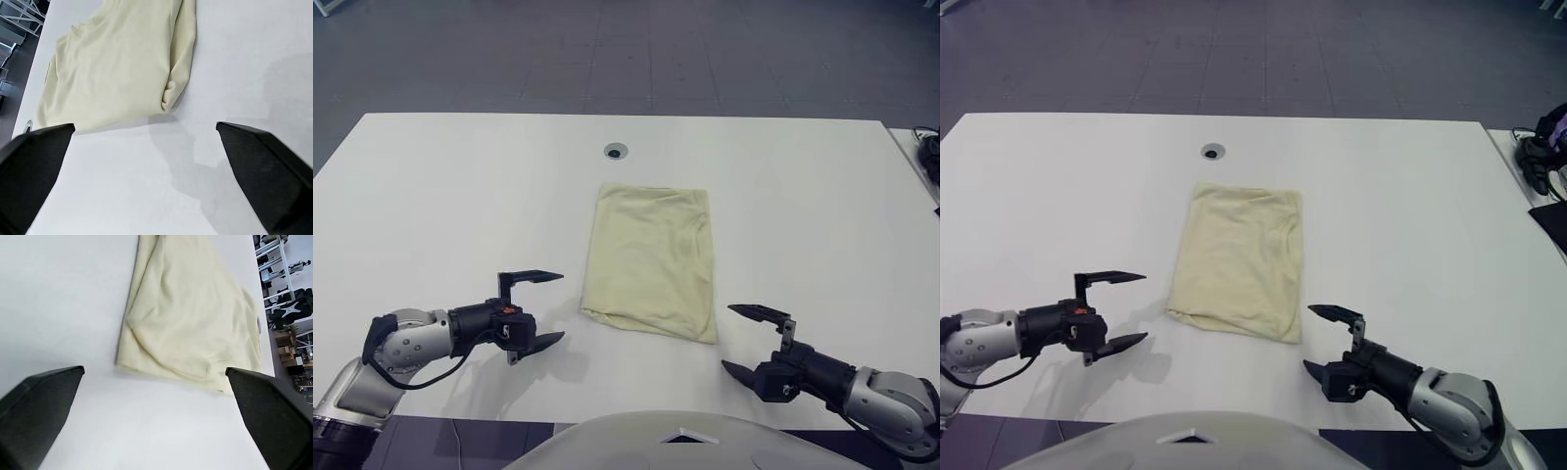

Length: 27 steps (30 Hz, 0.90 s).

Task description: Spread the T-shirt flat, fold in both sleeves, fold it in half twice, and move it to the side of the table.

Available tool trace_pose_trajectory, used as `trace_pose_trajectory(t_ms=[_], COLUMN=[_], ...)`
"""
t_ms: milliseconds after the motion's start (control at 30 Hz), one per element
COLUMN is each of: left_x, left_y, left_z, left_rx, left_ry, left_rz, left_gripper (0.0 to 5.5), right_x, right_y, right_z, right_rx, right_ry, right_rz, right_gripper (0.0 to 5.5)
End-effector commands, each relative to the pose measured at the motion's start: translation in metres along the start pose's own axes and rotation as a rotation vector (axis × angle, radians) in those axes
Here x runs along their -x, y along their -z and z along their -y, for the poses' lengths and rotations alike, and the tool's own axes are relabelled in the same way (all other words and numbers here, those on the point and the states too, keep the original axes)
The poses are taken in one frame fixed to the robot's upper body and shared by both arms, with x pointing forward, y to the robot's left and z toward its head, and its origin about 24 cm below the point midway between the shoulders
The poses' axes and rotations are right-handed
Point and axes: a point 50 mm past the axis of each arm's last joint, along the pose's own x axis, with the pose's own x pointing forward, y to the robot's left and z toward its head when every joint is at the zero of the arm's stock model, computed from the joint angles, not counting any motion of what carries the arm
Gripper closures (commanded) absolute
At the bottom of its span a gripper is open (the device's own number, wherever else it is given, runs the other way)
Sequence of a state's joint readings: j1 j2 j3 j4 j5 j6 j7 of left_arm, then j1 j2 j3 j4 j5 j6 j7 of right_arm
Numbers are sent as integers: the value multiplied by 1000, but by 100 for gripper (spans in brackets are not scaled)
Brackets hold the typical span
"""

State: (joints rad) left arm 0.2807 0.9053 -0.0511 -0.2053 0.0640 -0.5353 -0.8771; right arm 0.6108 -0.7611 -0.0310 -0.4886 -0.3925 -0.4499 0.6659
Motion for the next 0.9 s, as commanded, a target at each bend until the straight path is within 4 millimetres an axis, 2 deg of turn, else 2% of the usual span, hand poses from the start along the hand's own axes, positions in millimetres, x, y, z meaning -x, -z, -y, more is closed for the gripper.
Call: trace_pose_trajectory(t_ms=[33, 233, 433, 600, 900], left_x=[-9, -23, -33, -41, -59], left_y=[4, 8, 13, 15, 24], left_z=[-5, -7, -9, -3, -10], left_rx=[-36, -86, -153, -183, -210], left_ry=[15, 54, 85, 110, 164], left_rz=[-10, 0, 17, 38, 18], left_gripper=[58, 167, 276, 365, 536], right_x=[-14, -24, -36, -47, -55], right_y=[16, 28, 36, 42, 50], right_z=[-16, -35, -43, -53, -48], right_rx=[41, 68, 109, 113, 80], right_ry=[-111, -110, -70, -109, -212], right_rz=[-70, -120, -104, -56, -18], right_gripper=[10, 10, 123, 221, 412])
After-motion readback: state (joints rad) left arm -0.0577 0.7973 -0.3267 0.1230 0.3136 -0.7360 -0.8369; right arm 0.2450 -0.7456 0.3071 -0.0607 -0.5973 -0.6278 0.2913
